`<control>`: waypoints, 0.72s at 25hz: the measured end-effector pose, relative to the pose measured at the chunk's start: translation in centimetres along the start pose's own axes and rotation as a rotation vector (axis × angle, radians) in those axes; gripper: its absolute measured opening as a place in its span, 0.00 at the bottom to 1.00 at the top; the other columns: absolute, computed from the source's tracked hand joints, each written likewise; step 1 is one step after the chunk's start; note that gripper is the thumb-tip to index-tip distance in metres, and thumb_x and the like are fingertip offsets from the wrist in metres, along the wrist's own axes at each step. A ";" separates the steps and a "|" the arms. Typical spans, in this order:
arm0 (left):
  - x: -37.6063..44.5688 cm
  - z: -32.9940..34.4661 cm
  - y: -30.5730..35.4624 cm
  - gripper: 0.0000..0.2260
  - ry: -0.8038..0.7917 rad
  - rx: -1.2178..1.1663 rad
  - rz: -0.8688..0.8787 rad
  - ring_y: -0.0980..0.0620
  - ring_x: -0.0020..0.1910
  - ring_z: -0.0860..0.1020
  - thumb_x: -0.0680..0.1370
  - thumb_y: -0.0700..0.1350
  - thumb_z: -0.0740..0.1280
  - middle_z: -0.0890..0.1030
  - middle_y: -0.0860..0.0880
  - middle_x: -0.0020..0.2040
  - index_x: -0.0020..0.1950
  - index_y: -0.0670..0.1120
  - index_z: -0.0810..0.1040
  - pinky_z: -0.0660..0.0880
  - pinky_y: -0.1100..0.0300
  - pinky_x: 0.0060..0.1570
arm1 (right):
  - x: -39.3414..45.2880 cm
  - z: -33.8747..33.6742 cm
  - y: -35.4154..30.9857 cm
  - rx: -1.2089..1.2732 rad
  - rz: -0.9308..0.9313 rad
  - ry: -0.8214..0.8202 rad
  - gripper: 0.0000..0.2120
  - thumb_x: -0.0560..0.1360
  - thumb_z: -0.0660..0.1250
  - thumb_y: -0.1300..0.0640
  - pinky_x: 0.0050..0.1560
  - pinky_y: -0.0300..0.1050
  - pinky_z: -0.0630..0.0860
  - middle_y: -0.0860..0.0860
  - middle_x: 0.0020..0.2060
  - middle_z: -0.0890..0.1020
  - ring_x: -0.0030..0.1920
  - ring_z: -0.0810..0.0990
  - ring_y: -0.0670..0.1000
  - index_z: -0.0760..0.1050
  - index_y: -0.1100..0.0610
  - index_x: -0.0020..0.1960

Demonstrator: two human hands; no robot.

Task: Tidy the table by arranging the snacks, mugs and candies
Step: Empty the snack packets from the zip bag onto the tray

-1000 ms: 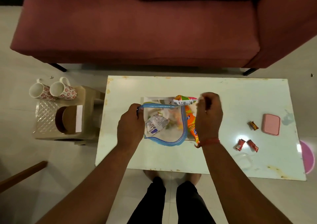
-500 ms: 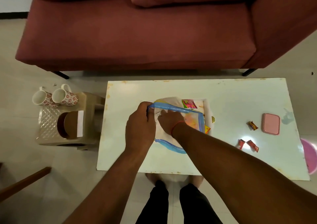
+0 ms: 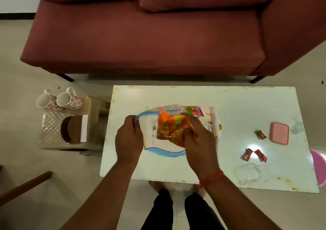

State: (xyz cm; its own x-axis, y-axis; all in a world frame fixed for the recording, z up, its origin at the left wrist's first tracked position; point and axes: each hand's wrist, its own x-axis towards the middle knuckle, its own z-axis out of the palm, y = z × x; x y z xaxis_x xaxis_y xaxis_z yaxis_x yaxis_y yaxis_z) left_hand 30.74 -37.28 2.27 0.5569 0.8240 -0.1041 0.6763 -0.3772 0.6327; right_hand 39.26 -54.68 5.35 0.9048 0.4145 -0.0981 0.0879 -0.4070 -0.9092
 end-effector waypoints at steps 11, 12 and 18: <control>0.8 -1.7 -4.7 0.13 0.083 0.005 -0.107 0.48 0.39 0.79 0.84 0.50 0.56 0.79 0.52 0.39 0.55 0.46 0.77 0.70 0.58 0.34 | 5.1 3.6 13.0 0.432 0.679 0.344 0.16 0.81 0.56 0.65 0.50 0.45 0.80 0.58 0.57 0.82 0.56 0.81 0.58 0.76 0.60 0.65; 0.9 -1.9 -4.8 0.13 0.074 -0.012 -0.101 0.48 0.40 0.79 0.84 0.50 0.56 0.80 0.50 0.40 0.55 0.46 0.77 0.73 0.55 0.35 | 5.5 5.0 14.2 0.232 0.673 0.199 0.16 0.82 0.56 0.64 0.51 0.43 0.78 0.57 0.57 0.81 0.57 0.80 0.58 0.75 0.59 0.66; 1.4 -3.8 -5.0 0.12 -0.003 -0.053 -0.075 0.49 0.39 0.80 0.84 0.52 0.56 0.80 0.51 0.38 0.53 0.49 0.77 0.76 0.51 0.37 | 7.3 6.7 15.4 -0.153 0.684 -0.080 0.22 0.80 0.58 0.66 0.61 0.52 0.74 0.63 0.62 0.79 0.63 0.78 0.63 0.66 0.59 0.74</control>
State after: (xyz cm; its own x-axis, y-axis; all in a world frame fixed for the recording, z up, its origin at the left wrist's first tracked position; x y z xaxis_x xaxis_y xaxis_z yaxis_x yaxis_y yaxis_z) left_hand 26.37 -32.63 1.86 0.5073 0.8478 -0.1549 0.6894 -0.2914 0.6631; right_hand 44.45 -52.49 -12.09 0.7451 0.0811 -0.6620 -0.4266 -0.7049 -0.5666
